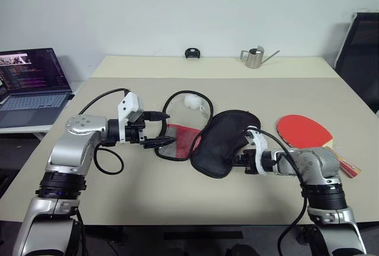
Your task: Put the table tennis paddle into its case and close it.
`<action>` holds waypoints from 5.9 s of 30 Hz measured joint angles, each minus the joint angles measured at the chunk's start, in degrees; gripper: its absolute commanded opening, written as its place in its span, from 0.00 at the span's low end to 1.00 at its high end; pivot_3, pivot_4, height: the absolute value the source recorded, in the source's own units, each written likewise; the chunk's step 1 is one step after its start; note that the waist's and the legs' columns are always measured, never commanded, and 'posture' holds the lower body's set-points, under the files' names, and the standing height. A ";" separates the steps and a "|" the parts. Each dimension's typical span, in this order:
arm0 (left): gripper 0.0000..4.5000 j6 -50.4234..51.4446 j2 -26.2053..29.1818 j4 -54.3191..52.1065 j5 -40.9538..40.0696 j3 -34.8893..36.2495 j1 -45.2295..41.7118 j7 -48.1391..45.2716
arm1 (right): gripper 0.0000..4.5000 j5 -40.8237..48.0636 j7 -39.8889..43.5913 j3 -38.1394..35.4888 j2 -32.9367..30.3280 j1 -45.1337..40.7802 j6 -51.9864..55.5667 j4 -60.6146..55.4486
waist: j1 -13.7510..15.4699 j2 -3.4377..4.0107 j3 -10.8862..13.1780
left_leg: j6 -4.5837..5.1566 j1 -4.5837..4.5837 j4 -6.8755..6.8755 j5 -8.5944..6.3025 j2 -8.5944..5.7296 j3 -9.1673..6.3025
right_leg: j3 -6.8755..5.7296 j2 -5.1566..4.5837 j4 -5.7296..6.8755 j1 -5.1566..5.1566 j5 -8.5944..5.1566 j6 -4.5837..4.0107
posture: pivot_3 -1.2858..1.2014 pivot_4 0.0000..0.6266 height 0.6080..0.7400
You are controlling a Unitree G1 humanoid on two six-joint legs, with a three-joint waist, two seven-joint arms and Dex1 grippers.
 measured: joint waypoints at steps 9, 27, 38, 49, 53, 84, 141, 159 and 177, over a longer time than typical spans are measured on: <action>1.00 1.16 0.27 -1.75 -0.51 0.00 0.50 -0.98 | 0.00 1.69 10.87 5.85 -18.43 0.71 -0.29 -3.28 | 0.09 -0.02 0.01 | 0.03 -0.09 0.02 -0.01 0.00 -0.06 | -0.06 -0.01 -0.05 0.00 -0.01 -0.01 | 0.52 0.24 1.00; 1.00 1.88 0.20 -1.89 -0.52 -1.03 0.53 -1.23 | 0.00 -9.85 19.22 16.47 -18.30 -8.55 -16.99 15.95 | 0.08 -0.05 0.03 | 0.00 -0.13 0.06 0.02 0.00 -0.07 | -0.09 -0.02 -0.04 -0.01 -0.01 -0.01 | 0.52 0.24 1.00; 1.00 1.90 -1.48 -2.02 -0.53 -2.82 -0.68 -1.29 | 0.00 -18.50 31.25 24.44 -22.29 -15.34 -24.43 25.70 | 0.07 -0.05 0.03 | -0.01 -0.14 0.09 0.02 -0.01 -0.06 | -0.11 -0.02 -0.04 -0.01 -0.01 -0.01 | 0.52 0.24 1.00; 1.00 2.15 -4.54 -2.70 -0.92 -5.73 -2.69 -3.17 | 0.00 -30.24 43.07 31.89 -24.03 -21.98 -37.02 36.61 | 0.07 -0.05 0.04 | -0.21 -0.16 0.10 0.14 -0.01 -0.05 | -0.12 -0.02 -0.04 -0.03 -0.01 -0.01 | 0.52 0.24 1.00; 1.00 2.14 -5.31 -2.76 -0.91 -6.74 -3.26 -3.61 | 0.00 -34.78 45.33 33.39 -22.78 -24.38 -42.85 41.38 | 0.04 -0.05 0.04 | -0.23 -0.16 0.11 0.15 -0.02 -0.05 | -0.12 -0.02 -0.03 -0.03 -0.01 -0.01 | 0.52 0.24 1.00; 1.00 1.83 -5.28 -3.86 -0.75 -7.01 -2.77 -3.80 | 0.55 -39.12 47.92 19.37 -26.52 -21.19 -39.62 39.66 | 0.13 -0.03 0.05 | -0.33 -0.23 0.15 0.20 -0.02 -0.10 | -0.13 -0.04 0.01 -0.06 -0.01 -0.02 | 0.52 0.24 1.00; 1.00 4.44 -8.91 -10.11 -2.14 -9.49 -4.48 -0.80 | 0.25 -31.49 29.23 -4.52 -30.27 3.66 -63.00 48.94 | 0.05 -0.23 -0.02 | -0.03 1.05 0.12 0.14 0.00 0.03 | 0.01 -0.01 0.00 1.19 0.00 -0.01 | 0.52 0.24 1.00; 1.00 4.51 -6.38 -10.10 -2.32 -6.20 -2.28 2.86 | 0.25 -20.12 15.77 -15.59 -28.45 10.15 -41.24 16.33 | 0.23 -0.02 0.10 | -0.02 0.66 0.04 0.13 -0.01 -0.07 | -0.06 -0.02 -0.02 0.79 -0.01 -0.02 | 0.52 0.24 1.00; 1.00 4.15 -5.62 -8.71 -2.27 -4.34 -1.99 5.08 | 0.25 -19.50 -16.60 -8.42 4.41 0.34 -13.06 -5.84 | 0.21 -0.02 0.10 | -0.33 -0.31 0.04 0.31 -0.04 -0.16 | -0.10 -0.02 0.05 -0.15 -0.01 -0.03 | 0.52 0.24 1.00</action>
